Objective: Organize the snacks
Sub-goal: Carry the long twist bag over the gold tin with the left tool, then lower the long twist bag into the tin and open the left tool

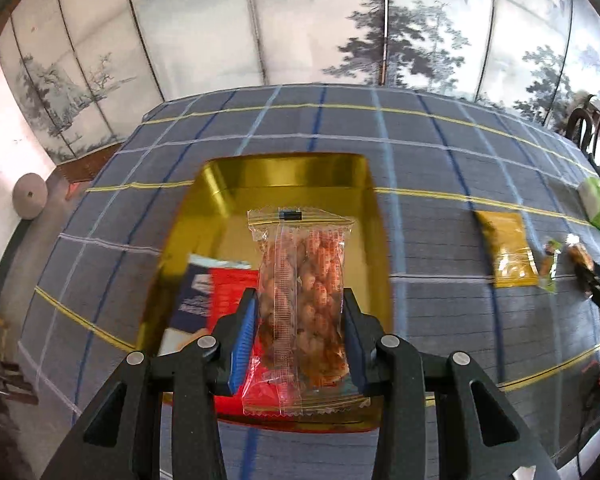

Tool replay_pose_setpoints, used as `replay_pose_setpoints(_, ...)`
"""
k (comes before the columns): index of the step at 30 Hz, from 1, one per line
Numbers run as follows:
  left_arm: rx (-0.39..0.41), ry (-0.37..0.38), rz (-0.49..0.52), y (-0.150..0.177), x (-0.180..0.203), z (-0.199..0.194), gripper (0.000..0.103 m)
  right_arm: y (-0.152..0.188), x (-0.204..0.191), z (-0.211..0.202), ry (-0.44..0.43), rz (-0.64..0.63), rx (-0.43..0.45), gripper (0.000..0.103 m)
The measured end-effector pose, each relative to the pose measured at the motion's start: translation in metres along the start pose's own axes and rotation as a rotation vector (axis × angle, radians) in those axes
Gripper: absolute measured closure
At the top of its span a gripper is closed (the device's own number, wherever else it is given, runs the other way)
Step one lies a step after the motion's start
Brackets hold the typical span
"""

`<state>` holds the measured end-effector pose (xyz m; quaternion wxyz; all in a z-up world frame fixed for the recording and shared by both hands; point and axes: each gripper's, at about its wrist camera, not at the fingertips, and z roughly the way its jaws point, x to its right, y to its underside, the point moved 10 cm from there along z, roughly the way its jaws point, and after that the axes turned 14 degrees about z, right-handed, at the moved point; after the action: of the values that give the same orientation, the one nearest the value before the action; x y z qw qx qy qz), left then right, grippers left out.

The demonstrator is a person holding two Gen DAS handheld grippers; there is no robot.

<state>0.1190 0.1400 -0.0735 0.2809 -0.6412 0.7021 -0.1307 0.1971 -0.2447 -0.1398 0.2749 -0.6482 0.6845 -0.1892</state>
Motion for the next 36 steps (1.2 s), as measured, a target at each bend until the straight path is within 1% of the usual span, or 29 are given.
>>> replay_pose_setpoints(6,-0.038,-0.040,0.000,0.013,-0.023,0.012,0.067,0.000,0.000,0.000,0.000,0.000,0.000,0.064)
replay_pose_setpoints(13,-0.068,-0.057,-0.016,0.026,-0.039,0.022,0.067,0.000,0.000,0.000,0.001,-0.001,0.000,0.064)
replay_pose_setpoints(15,-0.080,-0.055,-0.019,0.030,-0.042,0.025,0.067,0.000,0.000,0.000,0.001,-0.001,0.000,0.064)
replay_pose_setpoints(20,-0.071,-0.033,-0.026,0.031,-0.043,0.027,0.065,-0.001,0.001,-0.001,0.004,-0.002,0.001,0.064)
replay_pose_setpoints(24,-0.069,-0.028,-0.032,0.032,-0.043,0.028,0.063,0.000,0.000,-0.001,0.004,-0.003,0.001,0.064)
replay_pose_setpoints(29,-0.070,-0.028,-0.023,0.032,-0.042,0.027,0.062,0.000,0.000,-0.001,0.004,-0.003,0.001,0.064)
replay_pose_setpoints(34,-0.076,-0.029,-0.015,0.033,-0.041,0.025,0.056,-0.001,0.000,-0.001,0.009,-0.004,0.002,0.064)
replay_pose_setpoints(36,-0.072,-0.033,-0.014,0.033,-0.042,0.023,0.048,-0.002,0.000,-0.002,0.011,-0.004,0.002,0.064)
